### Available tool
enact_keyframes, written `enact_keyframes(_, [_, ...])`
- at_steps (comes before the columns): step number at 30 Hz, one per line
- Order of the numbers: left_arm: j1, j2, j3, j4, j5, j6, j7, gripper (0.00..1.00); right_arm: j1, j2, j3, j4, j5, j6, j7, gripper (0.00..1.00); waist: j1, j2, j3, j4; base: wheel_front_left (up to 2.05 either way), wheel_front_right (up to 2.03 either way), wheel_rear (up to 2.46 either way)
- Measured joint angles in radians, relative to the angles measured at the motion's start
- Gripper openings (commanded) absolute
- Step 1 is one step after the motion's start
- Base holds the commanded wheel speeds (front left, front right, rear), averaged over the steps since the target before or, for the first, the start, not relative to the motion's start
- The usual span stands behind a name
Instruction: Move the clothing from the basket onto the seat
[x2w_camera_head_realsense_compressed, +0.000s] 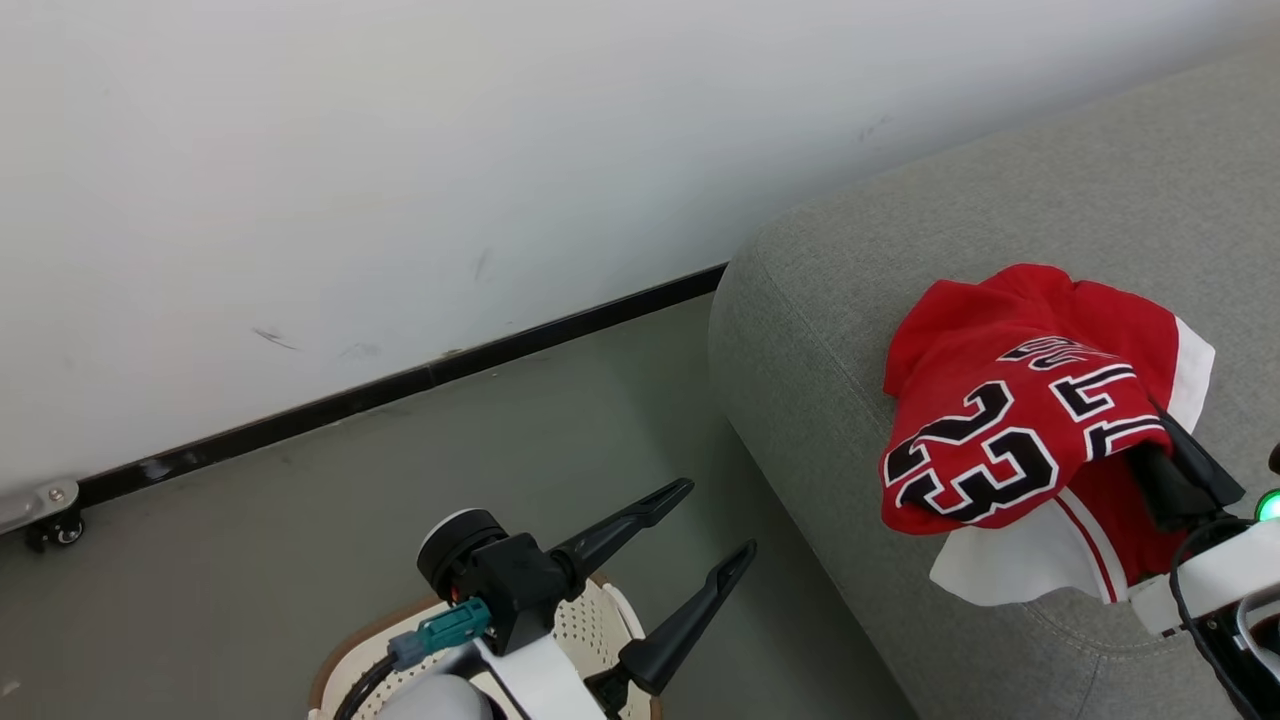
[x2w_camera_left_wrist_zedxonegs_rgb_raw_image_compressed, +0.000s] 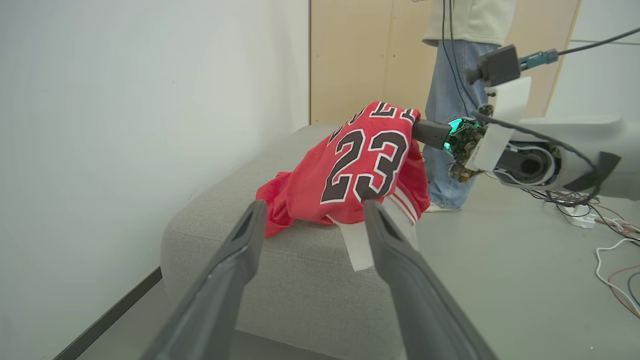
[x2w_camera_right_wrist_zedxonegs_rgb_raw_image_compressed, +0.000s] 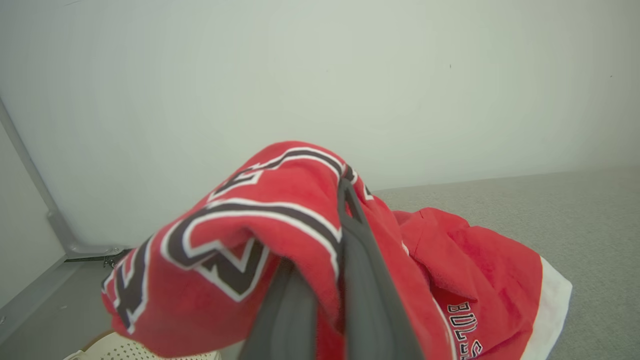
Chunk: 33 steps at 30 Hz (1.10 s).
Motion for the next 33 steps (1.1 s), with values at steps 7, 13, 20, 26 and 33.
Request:
enact_keyframes(7, [0.000, 0.005, 0.017, -0.010, 0.002, 0.000, -0.001, 1.00, -0.022, -0.004, -0.035, 0.009, 0.000, 0.000, 0.016, 0.00, 0.0000, 0.0000, 0.022, 0.009, 0.00, 0.00, 0.00])
enact_keyframes(13, [-0.002, 0.017, 0.032, -0.028, 0.012, 0.000, -0.006, 1.00, -0.087, -0.042, -0.057, 0.022, -0.007, 0.000, 0.052, 0.00, 0.0000, 0.0000, 0.048, 0.016, 0.00, 0.00, 0.00])
enact_keyframes(20, [-0.032, 0.020, 0.043, -0.050, 0.028, 0.000, -0.006, 1.00, -0.176, -0.089, -0.129, 0.066, -0.010, 0.000, 0.070, 0.00, 0.0000, 0.0000, 0.088, 0.023, 0.00, 0.00, 0.00])
enact_keyframes(26, [-0.056, 0.024, 0.044, -0.057, 0.047, 0.001, -0.006, 1.00, -0.226, -0.117, -0.171, 0.105, -0.028, 0.000, 0.088, 0.00, 0.0000, 0.0000, 0.119, 0.029, 0.00, 0.00, 0.00])
enact_keyframes(33, [-0.089, 0.027, 0.046, -0.068, 0.059, 0.001, -0.004, 1.00, -0.273, -0.146, -0.224, 0.143, -0.040, 0.000, 0.098, 0.00, 0.0000, 0.0000, 0.166, 0.038, 0.00, 0.00, 0.00])
